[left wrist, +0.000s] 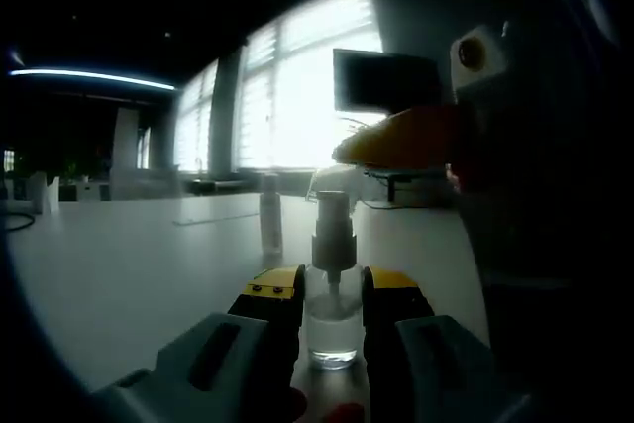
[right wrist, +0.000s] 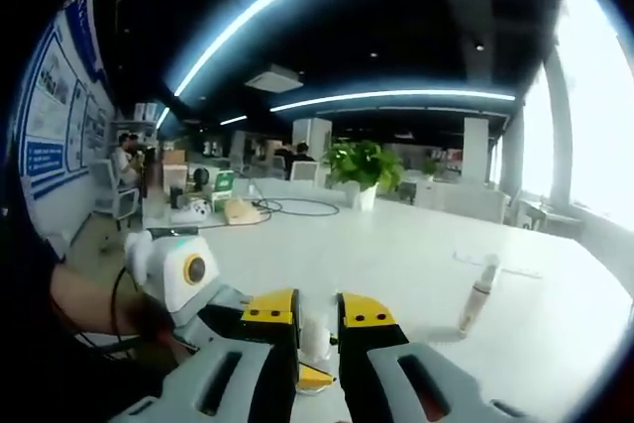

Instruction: Clamp pump bottle remove cover press pump head put on cover

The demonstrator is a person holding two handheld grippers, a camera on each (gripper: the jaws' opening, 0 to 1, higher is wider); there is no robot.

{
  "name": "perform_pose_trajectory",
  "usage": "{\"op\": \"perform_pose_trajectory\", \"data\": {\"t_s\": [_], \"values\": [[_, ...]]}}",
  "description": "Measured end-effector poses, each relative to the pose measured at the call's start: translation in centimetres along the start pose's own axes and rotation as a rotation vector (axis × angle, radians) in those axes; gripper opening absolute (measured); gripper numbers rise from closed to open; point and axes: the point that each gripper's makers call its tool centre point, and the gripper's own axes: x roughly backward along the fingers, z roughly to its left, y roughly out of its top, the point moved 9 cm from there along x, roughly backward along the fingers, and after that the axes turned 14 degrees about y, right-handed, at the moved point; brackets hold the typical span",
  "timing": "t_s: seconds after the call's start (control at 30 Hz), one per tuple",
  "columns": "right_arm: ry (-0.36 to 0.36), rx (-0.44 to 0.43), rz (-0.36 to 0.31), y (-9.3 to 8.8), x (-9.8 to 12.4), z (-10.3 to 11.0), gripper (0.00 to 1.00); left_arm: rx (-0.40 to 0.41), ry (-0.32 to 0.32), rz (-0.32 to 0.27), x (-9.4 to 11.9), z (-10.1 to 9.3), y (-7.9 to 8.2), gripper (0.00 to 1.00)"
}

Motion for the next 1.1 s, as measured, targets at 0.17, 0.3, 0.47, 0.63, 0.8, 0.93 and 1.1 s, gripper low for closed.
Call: {"op": "perform_pose_trajectory", "data": {"t_s": [0.17, 0.3, 0.47, 0.63, 0.8, 0.93, 1.1], "values": [[0.011, 0.004, 0.008, -0.02, -0.31, 0.11, 0.1, 0.001, 0.001, 0.001, 0.0, -0.02, -0.01, 0.15], [0.016, 0.0, 0.035, -0.19, -0.22, 0.03, 0.1, -0.001, 0.0, 0.0, 0.03, -0.11, 0.02, 0.15], [0.018, -0.002, 0.043, -0.27, -0.32, -0.03, 0.1, -0.002, -0.002, -0.001, 0.02, -0.18, 0.04, 0.15], [0.019, 0.005, 0.06, -0.41, -0.58, 0.06, 0.1, 0.0, -0.001, 0.001, 0.01, -0.11, 0.04, 0.15], [0.021, 0.013, 0.084, -0.56, -0.68, 0.1, 0.1, -0.001, -0.001, 0.0, -0.01, 0.01, 0.03, 0.15], [0.02, 0.01, 0.088, -0.68, -0.74, 0.04, 0.1, -0.001, -0.001, 0.0, 0.0, -0.05, 0.06, 0.15], [0.018, 0.01, 0.09, -0.89, -0.83, 0.0, 0.1, 0.0, -0.001, 0.0, -0.02, 0.03, 0.06, 0.15]]}}
